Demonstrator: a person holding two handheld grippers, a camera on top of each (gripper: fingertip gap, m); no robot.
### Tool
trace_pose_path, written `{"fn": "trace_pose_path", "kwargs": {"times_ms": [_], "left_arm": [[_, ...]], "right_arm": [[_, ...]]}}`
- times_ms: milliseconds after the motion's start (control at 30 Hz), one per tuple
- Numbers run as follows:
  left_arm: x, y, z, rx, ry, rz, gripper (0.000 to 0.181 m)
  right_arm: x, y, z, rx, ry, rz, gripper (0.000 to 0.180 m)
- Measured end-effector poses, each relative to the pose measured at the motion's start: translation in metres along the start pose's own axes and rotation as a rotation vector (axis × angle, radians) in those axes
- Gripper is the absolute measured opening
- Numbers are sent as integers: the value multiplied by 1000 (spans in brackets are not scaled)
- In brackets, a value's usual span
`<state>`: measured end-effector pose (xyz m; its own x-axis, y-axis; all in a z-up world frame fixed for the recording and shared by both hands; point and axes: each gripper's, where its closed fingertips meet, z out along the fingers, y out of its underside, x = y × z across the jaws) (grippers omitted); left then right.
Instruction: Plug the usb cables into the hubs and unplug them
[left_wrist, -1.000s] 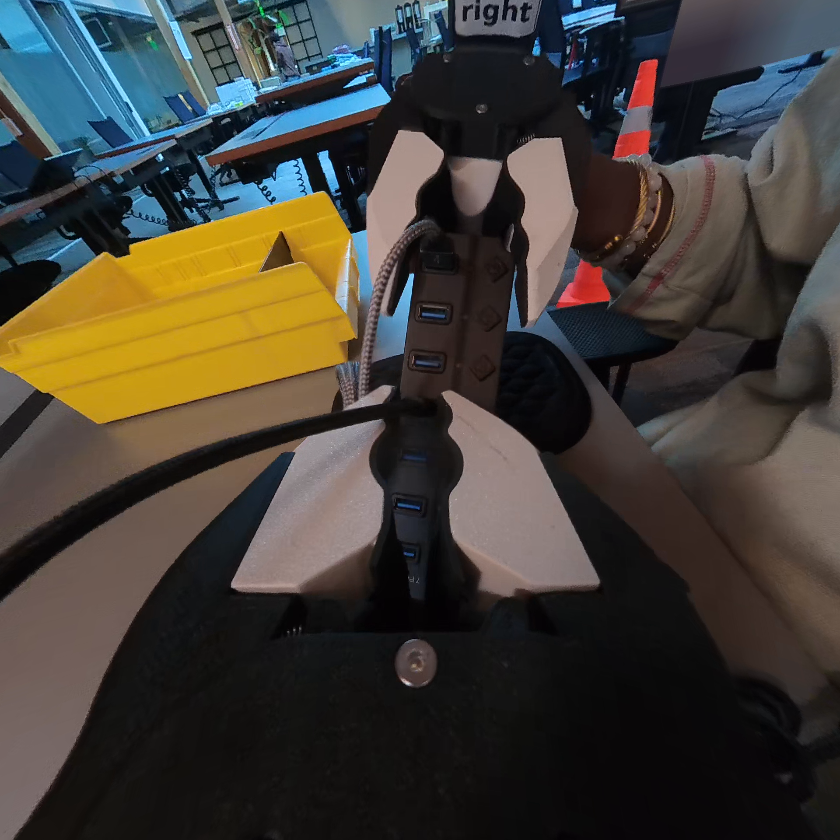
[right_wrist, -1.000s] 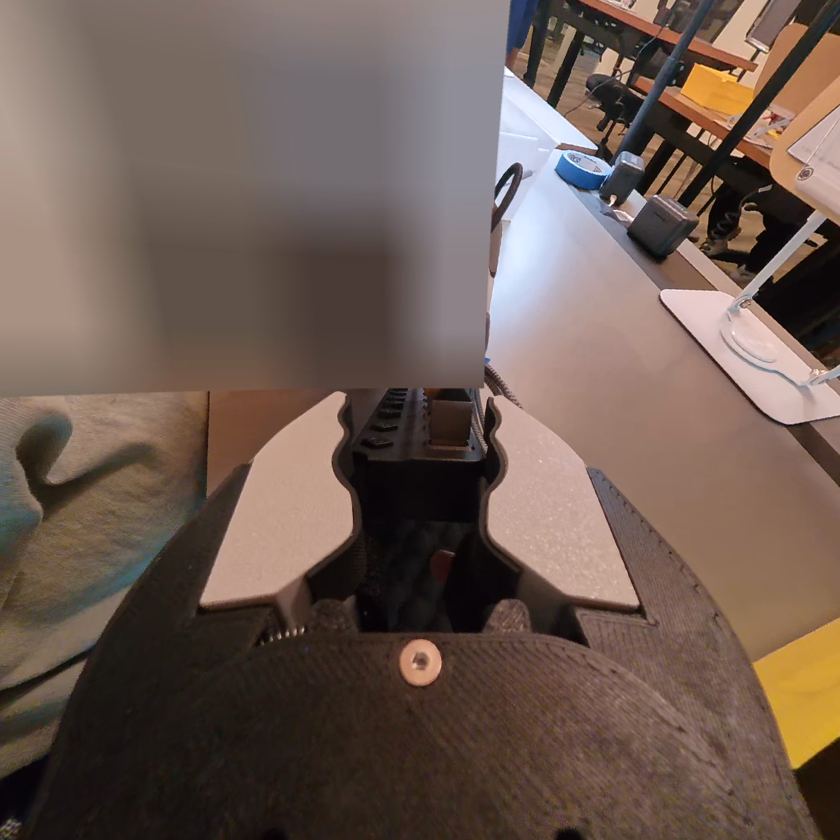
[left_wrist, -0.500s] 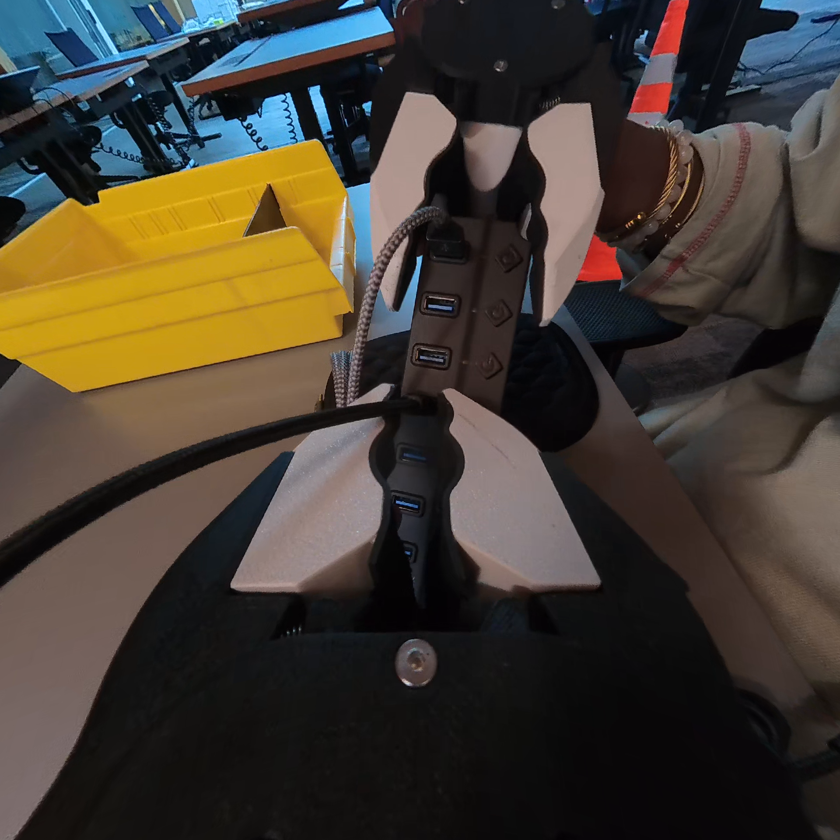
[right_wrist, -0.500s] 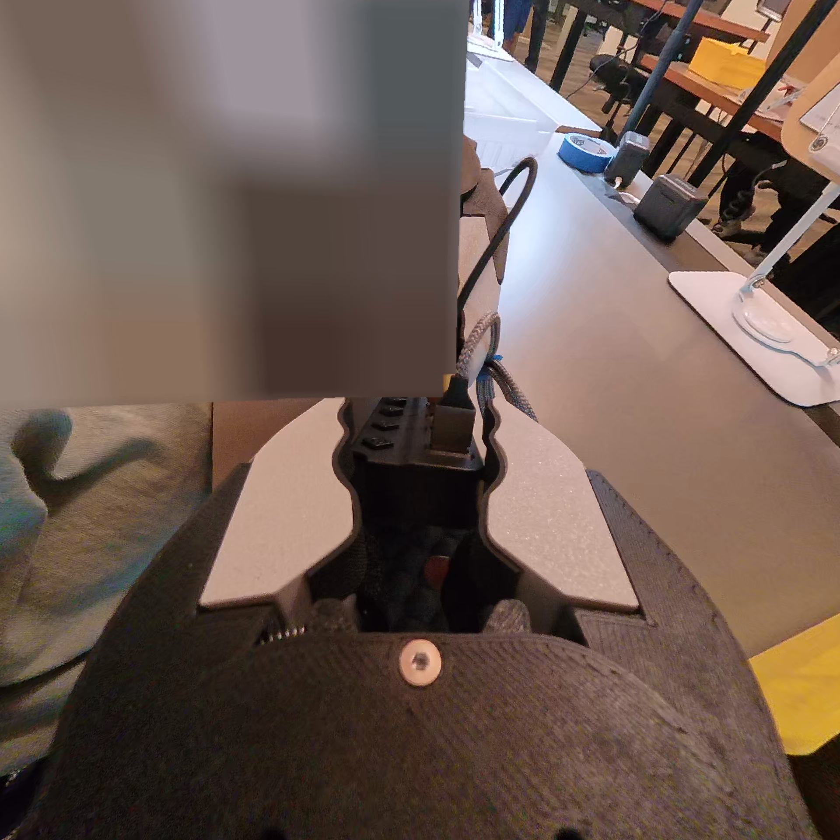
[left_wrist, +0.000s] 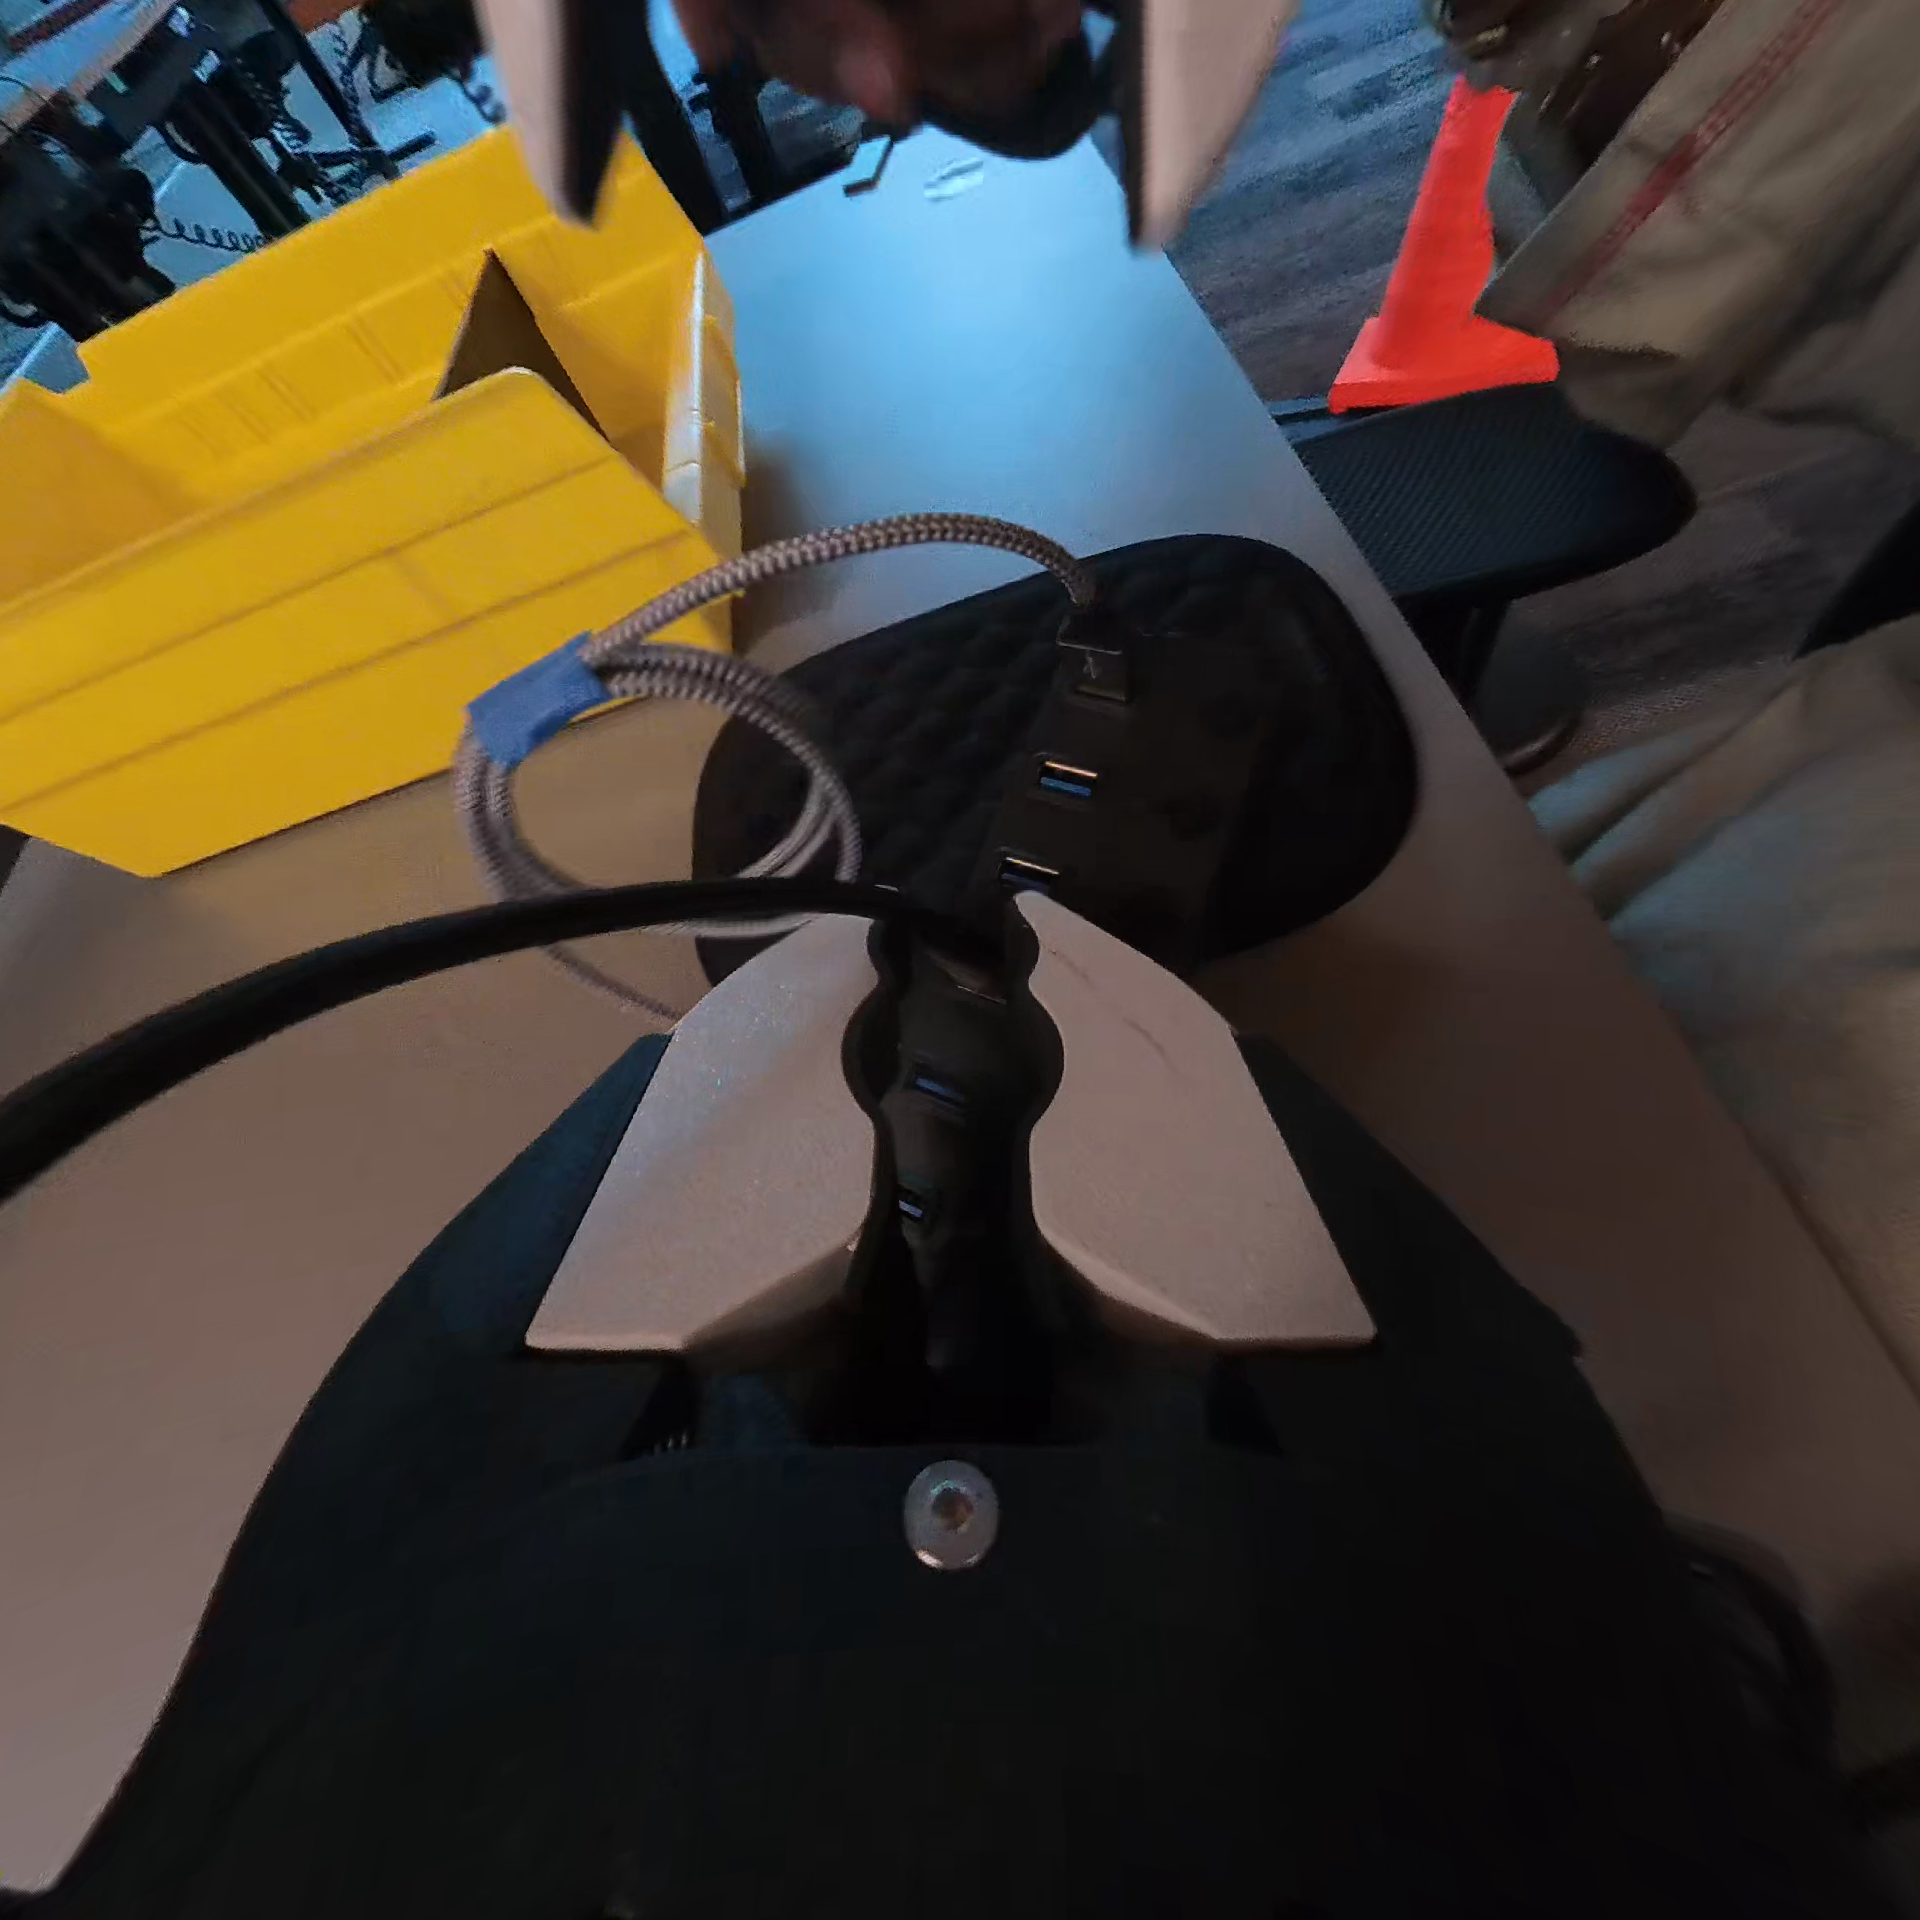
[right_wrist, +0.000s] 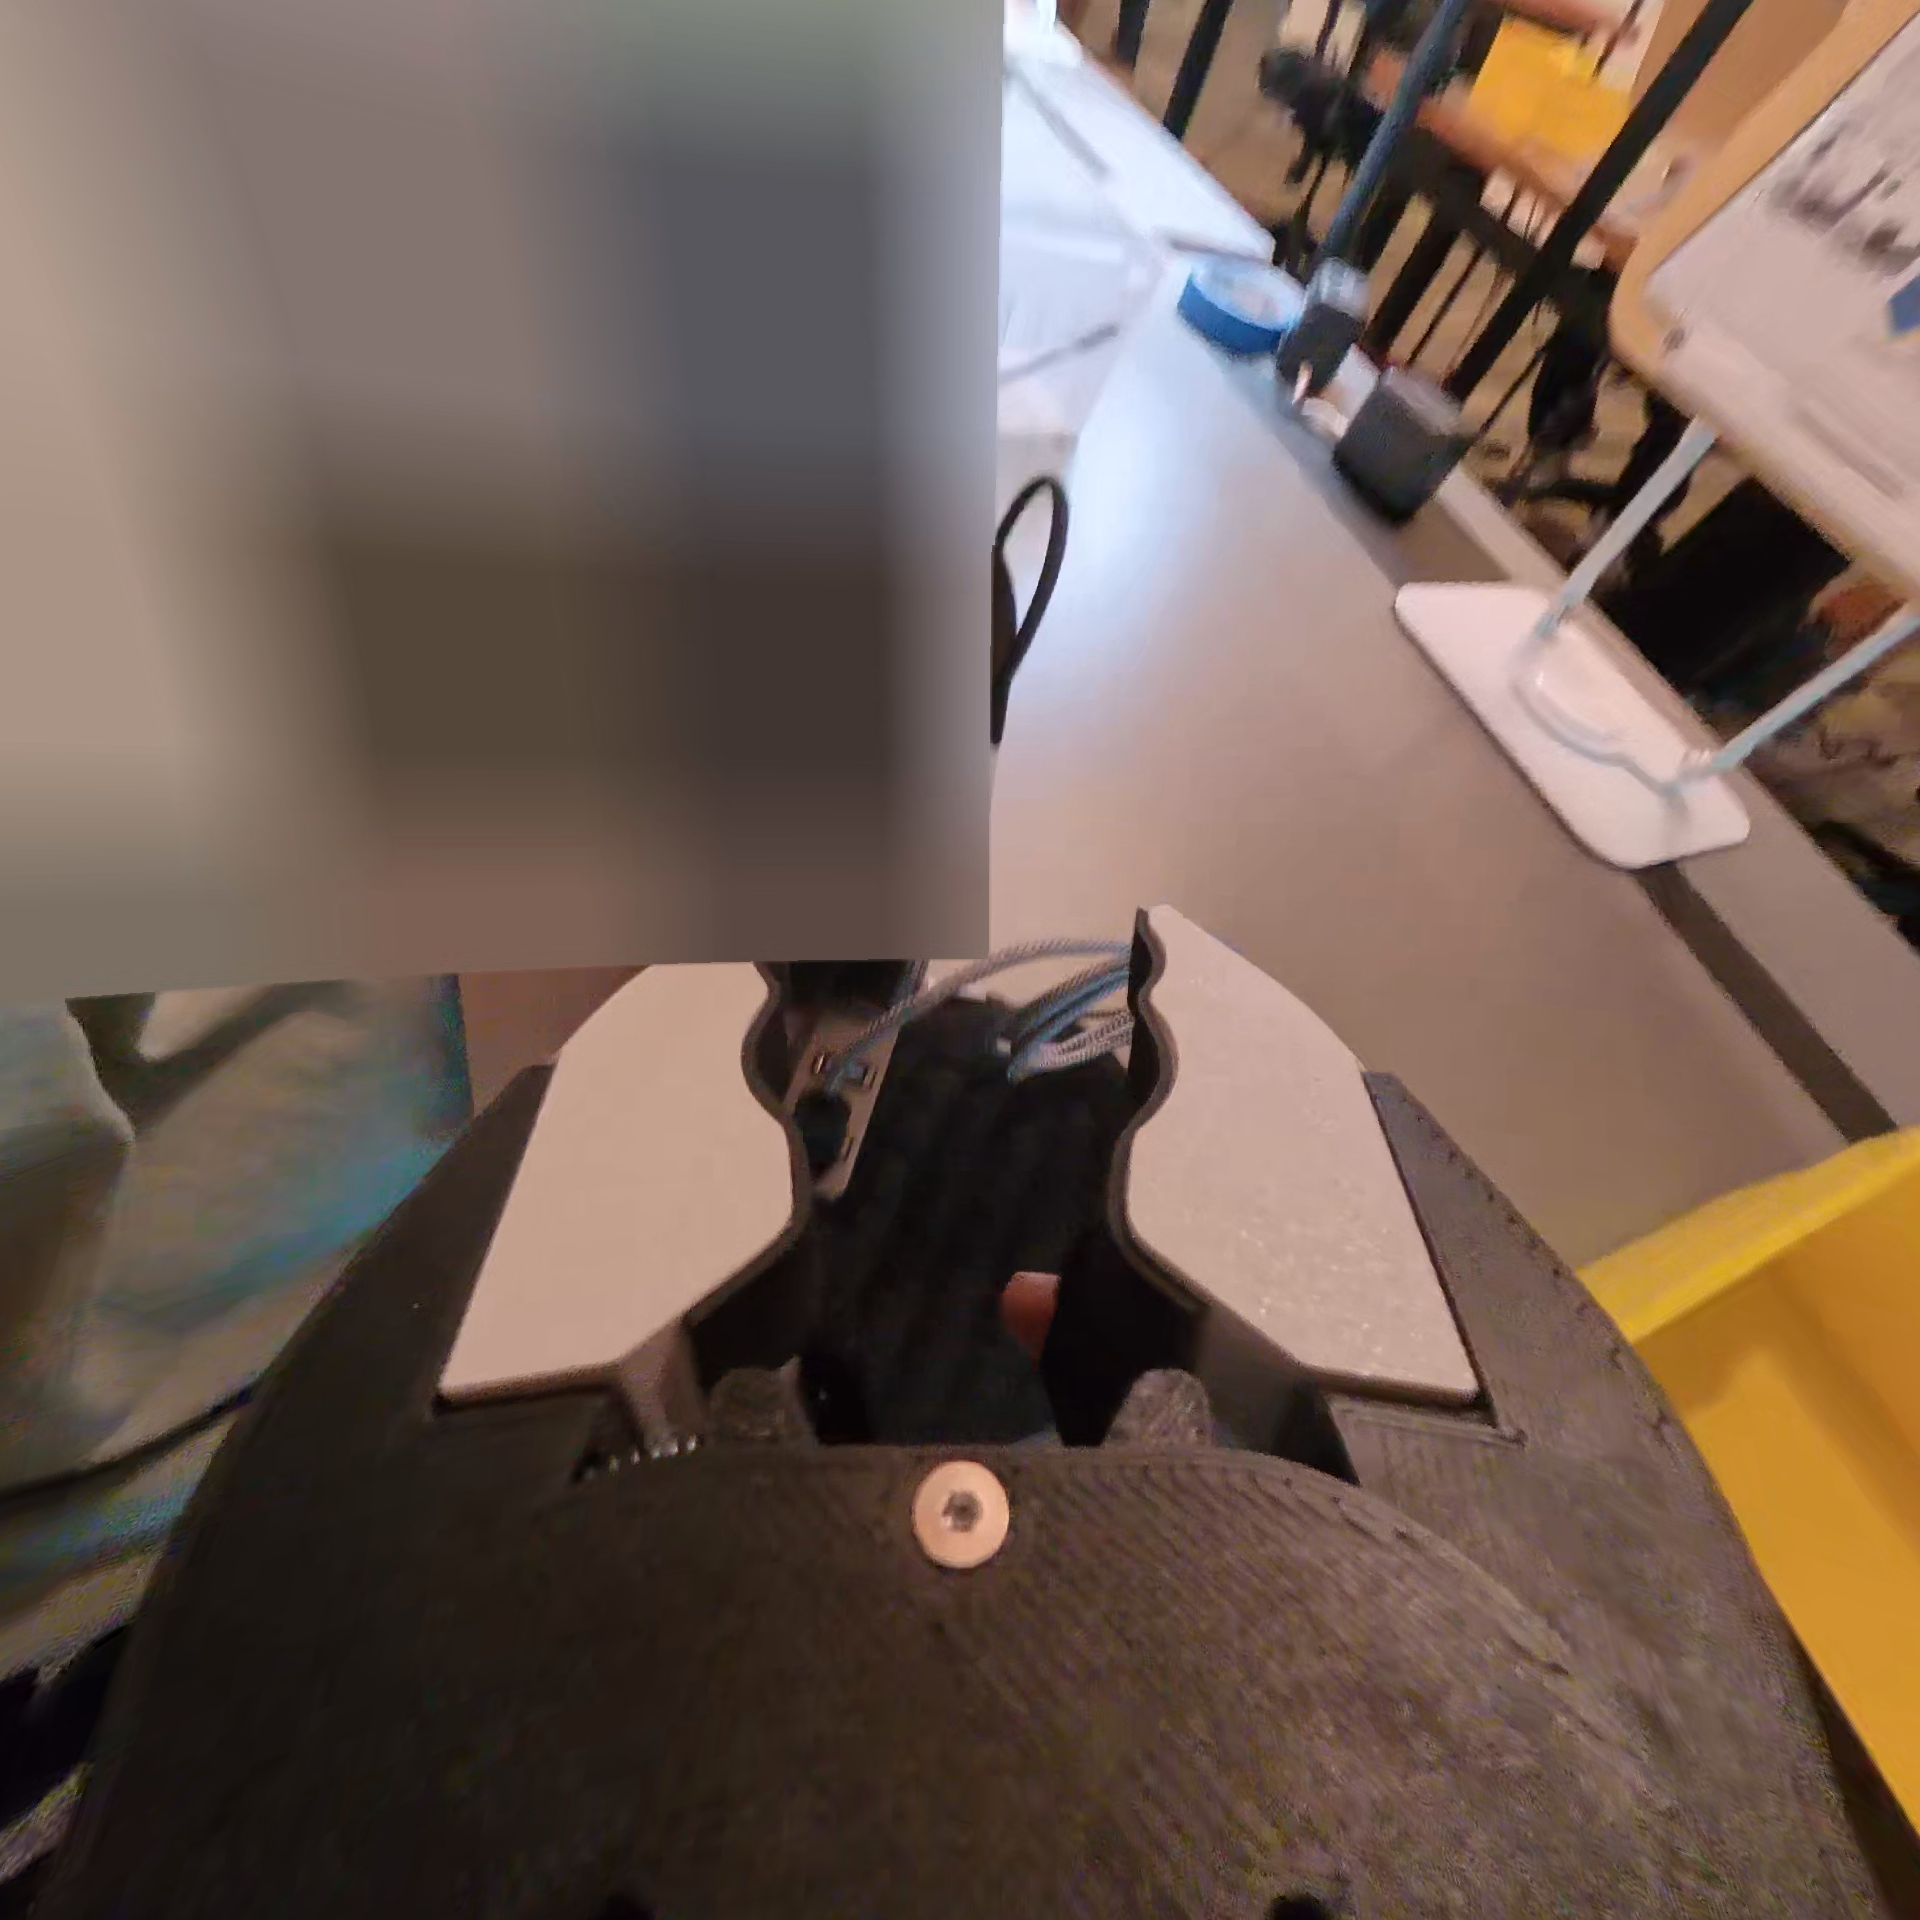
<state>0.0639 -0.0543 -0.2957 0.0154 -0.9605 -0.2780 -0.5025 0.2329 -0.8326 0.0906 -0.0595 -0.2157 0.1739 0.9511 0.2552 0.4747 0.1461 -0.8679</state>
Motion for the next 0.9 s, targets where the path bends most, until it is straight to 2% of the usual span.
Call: {"fn": "trace_pose_path", "kwargs": {"times_ms": [167,267,400,467,533,700,733,833,900], "left_arm": [[-13,-6,-9,55,-68,-40,13],[-27,-7,-17,85,-125,-79,12],[-28,-2,-19,81,-114,-117,16],[-27,0,-20,76,-108,-122,16],[-26,0,-20,82,-92,-135,12],[-24,0,-20,93,-74,-165,10],[-23,0,-21,94,-67,-161,11],[-15,9,-30,17,-36,-84,40],[-11,12,-35,7,-44,-49,47]], "right_arm": [[-9,38,2,-267,-19,26,80],[-15,53,13,-323,-61,73,82],[-24,79,44,-393,-109,102,84],[-23,88,57,-398,-103,95,78],[-27,89,67,-373,-129,100,57],[-27,89,70,-353,-120,89,55],[-25,87,69,-342,-101,55,54],[-20,72,63,-304,-54,-29,54],[-19,56,58,-263,-38,-58,54]]}}
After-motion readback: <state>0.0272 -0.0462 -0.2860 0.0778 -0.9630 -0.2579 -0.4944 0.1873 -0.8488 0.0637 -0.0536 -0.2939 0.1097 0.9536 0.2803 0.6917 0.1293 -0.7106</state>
